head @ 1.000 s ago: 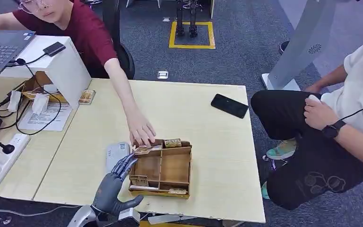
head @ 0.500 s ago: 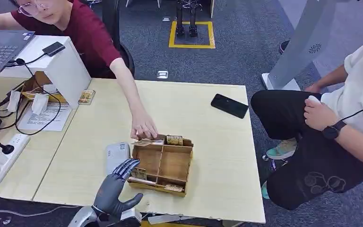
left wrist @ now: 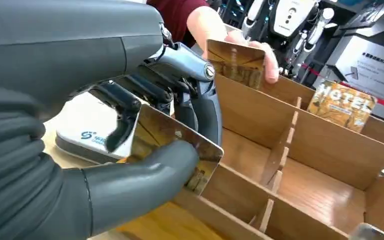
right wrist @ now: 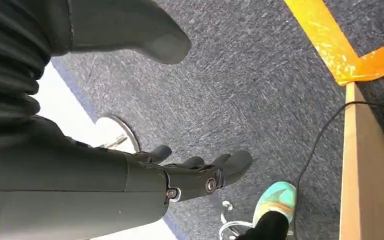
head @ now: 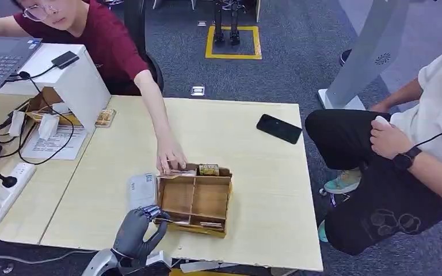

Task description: Pass the card to the sensor for recognition and then transmit it.

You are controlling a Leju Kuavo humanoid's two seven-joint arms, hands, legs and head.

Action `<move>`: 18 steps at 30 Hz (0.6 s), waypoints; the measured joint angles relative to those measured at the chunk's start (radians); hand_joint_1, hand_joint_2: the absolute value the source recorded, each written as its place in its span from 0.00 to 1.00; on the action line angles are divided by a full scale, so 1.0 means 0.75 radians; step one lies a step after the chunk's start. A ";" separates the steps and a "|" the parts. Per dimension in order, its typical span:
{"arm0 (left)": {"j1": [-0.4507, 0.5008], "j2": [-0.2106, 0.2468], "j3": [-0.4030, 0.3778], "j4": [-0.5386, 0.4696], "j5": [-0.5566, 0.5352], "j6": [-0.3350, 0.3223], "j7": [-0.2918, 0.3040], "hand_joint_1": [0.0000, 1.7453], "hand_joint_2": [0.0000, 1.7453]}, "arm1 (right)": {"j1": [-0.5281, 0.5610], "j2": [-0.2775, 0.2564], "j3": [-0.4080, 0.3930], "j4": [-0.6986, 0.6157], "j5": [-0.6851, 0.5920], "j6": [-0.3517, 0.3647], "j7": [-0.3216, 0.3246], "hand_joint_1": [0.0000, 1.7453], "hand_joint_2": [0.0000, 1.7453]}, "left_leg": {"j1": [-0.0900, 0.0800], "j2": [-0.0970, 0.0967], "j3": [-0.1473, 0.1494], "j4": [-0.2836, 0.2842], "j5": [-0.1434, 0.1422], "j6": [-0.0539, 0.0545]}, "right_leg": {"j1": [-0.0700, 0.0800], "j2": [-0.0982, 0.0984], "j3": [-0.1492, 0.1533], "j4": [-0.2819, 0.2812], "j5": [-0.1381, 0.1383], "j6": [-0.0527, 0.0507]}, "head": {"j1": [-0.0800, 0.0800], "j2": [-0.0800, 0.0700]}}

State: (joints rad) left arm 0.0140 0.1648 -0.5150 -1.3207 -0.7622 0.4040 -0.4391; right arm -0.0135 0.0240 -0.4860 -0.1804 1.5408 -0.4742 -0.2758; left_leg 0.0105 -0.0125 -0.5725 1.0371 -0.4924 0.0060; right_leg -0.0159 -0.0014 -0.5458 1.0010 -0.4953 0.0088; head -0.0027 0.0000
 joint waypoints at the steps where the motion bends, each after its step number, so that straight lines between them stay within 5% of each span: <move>1: 0.000 0.000 0.000 0.000 0.001 -0.001 -0.001 1.00 1.00 | -0.001 0.000 0.001 0.000 -0.001 0.000 -0.005 0.00 1.00 | 0.000 0.000 0.000 0.000 0.000 0.000 | 0.000 0.000 0.000 0.000 0.000 0.000 | 0.000 0.000; 18: 0.001 0.001 0.000 0.000 0.052 -0.002 -0.014 1.00 1.00 | -0.006 0.004 0.003 0.000 -0.002 -0.016 -0.028 0.00 1.00 | 0.000 0.000 0.000 0.000 0.000 0.000 | 0.000 0.000 0.000 0.000 0.000 0.000 | 0.000 0.000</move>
State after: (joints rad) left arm 0.0150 0.1652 -0.5150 -1.3210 -0.7230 0.4025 -0.4498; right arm -0.0176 0.0271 -0.4837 -0.1804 1.5393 -0.4864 -0.2972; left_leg 0.0104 -0.0125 -0.5726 1.0371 -0.4925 0.0061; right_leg -0.0159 -0.0015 -0.5459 1.0010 -0.4953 0.0088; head -0.0027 0.0000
